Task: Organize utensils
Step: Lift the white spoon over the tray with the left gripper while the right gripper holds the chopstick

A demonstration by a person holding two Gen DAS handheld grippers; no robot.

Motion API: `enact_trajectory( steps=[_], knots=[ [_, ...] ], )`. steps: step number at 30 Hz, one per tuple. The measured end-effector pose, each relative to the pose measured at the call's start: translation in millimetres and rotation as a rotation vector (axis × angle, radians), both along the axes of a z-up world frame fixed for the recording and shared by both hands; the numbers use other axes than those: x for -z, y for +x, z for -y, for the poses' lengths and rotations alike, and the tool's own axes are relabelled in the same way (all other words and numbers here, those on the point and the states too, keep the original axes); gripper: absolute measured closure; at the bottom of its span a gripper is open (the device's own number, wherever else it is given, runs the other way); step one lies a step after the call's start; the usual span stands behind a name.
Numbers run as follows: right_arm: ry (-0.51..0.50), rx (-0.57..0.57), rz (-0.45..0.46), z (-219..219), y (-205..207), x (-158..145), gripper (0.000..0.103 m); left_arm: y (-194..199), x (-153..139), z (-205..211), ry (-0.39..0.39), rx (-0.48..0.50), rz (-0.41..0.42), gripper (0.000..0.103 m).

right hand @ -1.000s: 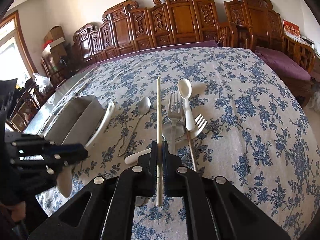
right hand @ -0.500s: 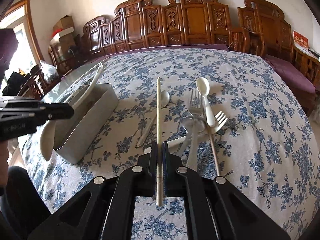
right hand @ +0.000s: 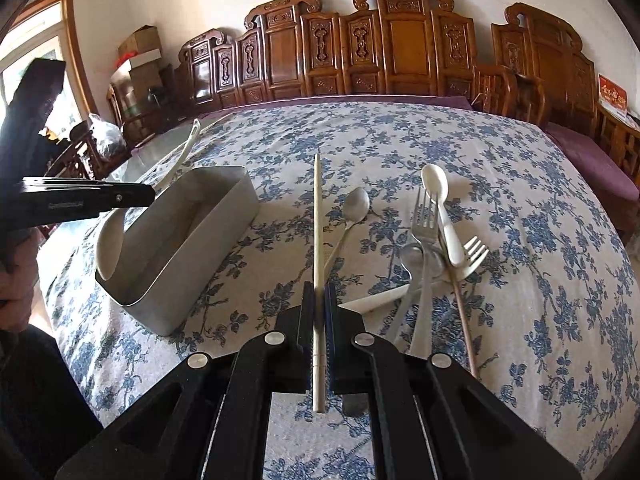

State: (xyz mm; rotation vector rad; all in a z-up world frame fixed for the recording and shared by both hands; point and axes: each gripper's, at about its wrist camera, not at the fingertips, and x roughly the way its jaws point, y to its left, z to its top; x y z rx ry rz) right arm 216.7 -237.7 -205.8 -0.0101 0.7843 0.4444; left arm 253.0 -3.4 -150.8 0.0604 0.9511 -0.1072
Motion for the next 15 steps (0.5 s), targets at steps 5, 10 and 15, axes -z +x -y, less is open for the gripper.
enact_trajectory(
  steps=[5,10,15],
  knots=[
    [-0.008,-0.003,0.001,-6.0,2.0,2.4,0.097,4.9,18.3,-15.5,-0.002,-0.018,-0.022,0.094],
    [-0.013,0.006,0.009,-9.1,3.9,4.0,0.097,6.4,37.4,-25.3,-0.011,-0.028,-0.045,0.094],
    [-0.03,0.001,0.008,-16.3,3.9,8.4,0.097,6.1,46.0,-28.7,-0.007,-0.025,-0.048,0.094]
  ],
)
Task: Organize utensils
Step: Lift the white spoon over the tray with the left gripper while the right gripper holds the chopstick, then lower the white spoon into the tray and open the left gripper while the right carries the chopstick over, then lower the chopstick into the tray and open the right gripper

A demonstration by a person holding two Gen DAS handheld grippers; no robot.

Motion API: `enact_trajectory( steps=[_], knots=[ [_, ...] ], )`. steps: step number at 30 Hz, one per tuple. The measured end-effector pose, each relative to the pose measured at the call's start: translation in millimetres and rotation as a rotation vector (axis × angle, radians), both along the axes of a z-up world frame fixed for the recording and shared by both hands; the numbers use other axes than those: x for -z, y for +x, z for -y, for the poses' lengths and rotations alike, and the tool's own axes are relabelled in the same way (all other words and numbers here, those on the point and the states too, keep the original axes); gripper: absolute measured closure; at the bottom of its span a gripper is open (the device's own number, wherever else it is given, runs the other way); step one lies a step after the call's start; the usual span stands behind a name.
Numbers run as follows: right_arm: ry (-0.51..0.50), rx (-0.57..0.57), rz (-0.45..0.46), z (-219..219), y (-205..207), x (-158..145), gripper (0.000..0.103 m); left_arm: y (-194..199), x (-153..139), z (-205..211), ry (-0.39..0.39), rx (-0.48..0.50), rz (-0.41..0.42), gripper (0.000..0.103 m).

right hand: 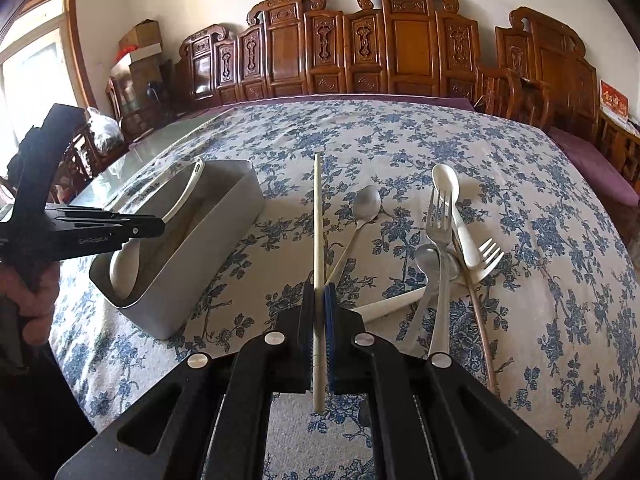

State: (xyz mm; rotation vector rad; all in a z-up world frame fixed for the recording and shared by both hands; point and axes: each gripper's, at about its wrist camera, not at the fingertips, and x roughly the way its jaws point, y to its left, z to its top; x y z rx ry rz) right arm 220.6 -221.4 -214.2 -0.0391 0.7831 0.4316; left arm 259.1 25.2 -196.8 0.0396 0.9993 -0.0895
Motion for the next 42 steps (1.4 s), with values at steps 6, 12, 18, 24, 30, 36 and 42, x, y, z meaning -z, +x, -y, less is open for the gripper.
enact_trajectory(
  steps=[6,12,18,24,30,36,42],
  knots=[
    [-0.02,-0.002,-0.01,-6.2,1.9,6.6,0.097,-0.1,3.2,-4.9,0.0,-0.002,0.0,0.094],
    [-0.018,-0.013,-0.004,-10.8,-3.3,3.2,0.097,-11.2,-11.3,-15.0,-0.008,-0.018,0.056,0.093],
    [0.009,-0.037,-0.003,-20.2,-13.6,-9.5,0.097,-22.6,-28.8,-27.4,-0.012,-0.018,0.117,0.093],
    [0.043,-0.075,0.006,-43.2,-20.1,-30.6,0.097,-26.4,-35.4,-36.6,-0.013,-0.018,0.143,0.093],
    [0.067,-0.105,-0.02,-72.9,-16.2,-37.9,0.097,-27.7,-43.4,-47.9,-0.033,-0.03,0.165,0.093],
    [0.059,-0.128,-0.055,-104.2,-8.1,-37.5,0.097,-28.5,-49.1,-60.8,-0.052,-0.048,0.181,0.093],
    [0.053,-0.132,-0.092,-127.7,1.5,-32.1,0.097,-28.7,-52.1,-69.9,-0.061,-0.066,0.19,0.093]
  ],
)
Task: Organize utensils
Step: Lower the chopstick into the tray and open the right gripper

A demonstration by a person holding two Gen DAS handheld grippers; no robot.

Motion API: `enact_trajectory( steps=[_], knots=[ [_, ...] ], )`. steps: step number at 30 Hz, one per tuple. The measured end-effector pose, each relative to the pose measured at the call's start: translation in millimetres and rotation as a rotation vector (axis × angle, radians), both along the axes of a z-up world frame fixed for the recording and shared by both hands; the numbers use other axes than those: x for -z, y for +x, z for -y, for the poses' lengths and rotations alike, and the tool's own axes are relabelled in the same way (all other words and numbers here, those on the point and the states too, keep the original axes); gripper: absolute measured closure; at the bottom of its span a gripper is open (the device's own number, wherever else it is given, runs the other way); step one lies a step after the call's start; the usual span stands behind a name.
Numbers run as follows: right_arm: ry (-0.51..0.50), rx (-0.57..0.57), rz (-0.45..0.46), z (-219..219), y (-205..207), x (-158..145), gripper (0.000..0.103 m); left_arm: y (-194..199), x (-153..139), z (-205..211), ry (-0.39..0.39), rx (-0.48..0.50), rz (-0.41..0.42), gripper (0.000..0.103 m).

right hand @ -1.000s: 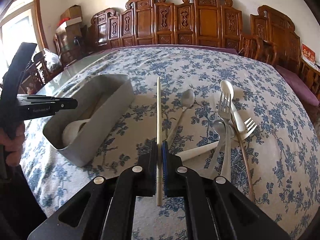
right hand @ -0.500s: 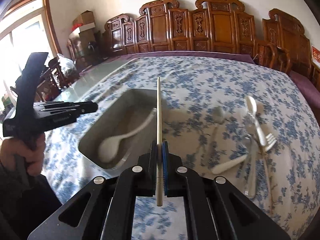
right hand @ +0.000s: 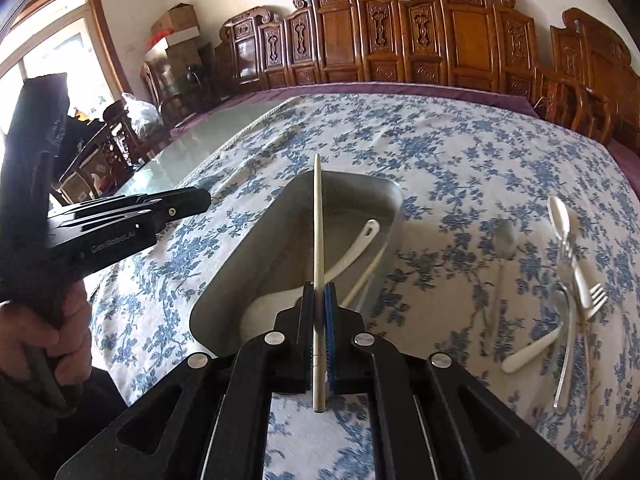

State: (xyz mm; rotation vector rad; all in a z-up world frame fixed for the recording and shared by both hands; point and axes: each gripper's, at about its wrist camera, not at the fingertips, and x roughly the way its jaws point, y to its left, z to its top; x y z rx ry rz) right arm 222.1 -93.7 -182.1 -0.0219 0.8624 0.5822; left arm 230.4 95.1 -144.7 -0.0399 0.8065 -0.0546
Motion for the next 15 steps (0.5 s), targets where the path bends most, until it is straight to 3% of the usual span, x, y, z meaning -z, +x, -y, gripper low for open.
enact_trajectory(
  steps=[15],
  knots=[
    [-0.008,0.024,-0.114,-29.0,24.9,30.5,0.097,-0.6,-2.1,-4.7,-0.015,-0.012,0.0,0.093]
  ],
)
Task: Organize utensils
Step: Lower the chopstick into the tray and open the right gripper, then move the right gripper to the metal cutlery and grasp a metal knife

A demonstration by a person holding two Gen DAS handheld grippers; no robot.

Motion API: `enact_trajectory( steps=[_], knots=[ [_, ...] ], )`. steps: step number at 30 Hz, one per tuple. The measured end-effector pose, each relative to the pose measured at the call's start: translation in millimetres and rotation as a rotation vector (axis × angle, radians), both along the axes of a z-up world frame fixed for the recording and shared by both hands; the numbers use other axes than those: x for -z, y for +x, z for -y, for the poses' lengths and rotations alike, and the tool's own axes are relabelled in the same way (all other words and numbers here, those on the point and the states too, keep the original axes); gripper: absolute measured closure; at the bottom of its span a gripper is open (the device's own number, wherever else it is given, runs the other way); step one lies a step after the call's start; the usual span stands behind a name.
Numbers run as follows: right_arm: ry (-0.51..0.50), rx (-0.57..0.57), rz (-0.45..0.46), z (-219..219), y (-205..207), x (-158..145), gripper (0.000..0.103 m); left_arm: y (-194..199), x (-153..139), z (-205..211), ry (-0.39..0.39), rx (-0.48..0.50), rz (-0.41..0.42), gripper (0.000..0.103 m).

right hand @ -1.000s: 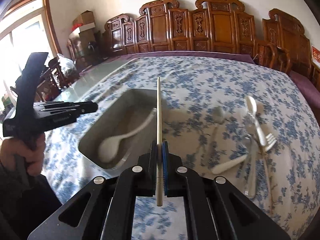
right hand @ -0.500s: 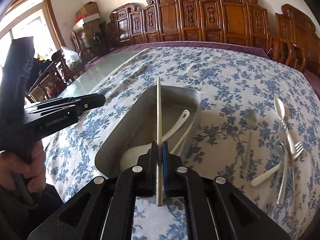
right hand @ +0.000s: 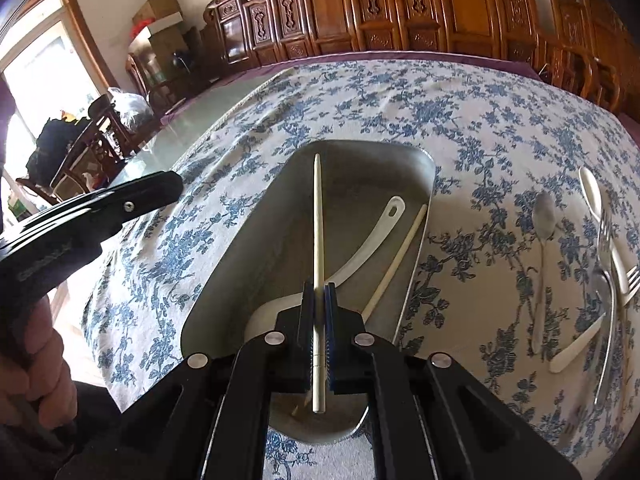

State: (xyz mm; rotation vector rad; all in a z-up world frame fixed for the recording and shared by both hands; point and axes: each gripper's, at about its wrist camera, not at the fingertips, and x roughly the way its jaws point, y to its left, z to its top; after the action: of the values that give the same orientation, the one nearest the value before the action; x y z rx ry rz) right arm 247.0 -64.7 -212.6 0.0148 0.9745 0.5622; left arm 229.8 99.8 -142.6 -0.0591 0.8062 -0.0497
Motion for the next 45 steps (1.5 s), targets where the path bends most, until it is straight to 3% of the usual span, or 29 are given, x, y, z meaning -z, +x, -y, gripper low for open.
enact_trajectory(
  steps=[7,9,12,16,24,33,45],
  knots=[
    [0.027,-0.006,0.013,0.9,3.2,4.9,0.095,-1.0,0.9,1.9,0.0,0.003,-0.001,0.093],
    [0.044,-0.009,0.017,5.0,2.9,2.9,0.088,-1.0,1.5,3.7,0.002,0.007,-0.002,0.092],
    [0.069,-0.014,0.057,18.1,-2.3,-8.5,0.087,-1.7,0.8,7.6,0.002,0.012,0.004,0.086],
    [0.072,-0.006,0.109,44.4,-9.9,-24.4,0.087,-1.6,0.3,18.2,-0.009,0.032,0.005,0.085],
    [-0.054,0.085,0.194,129.7,-12.3,-33.3,0.087,-1.3,2.1,53.7,0.0,0.104,0.0,0.08],
    [-0.124,0.199,0.152,200.1,1.7,-3.2,0.087,-5.0,9.1,94.2,0.013,0.177,-0.007,0.075],
    [-0.132,0.249,0.035,199.4,11.5,43.2,0.087,-14.1,16.0,128.6,0.033,0.239,-0.009,0.075]
  ],
)
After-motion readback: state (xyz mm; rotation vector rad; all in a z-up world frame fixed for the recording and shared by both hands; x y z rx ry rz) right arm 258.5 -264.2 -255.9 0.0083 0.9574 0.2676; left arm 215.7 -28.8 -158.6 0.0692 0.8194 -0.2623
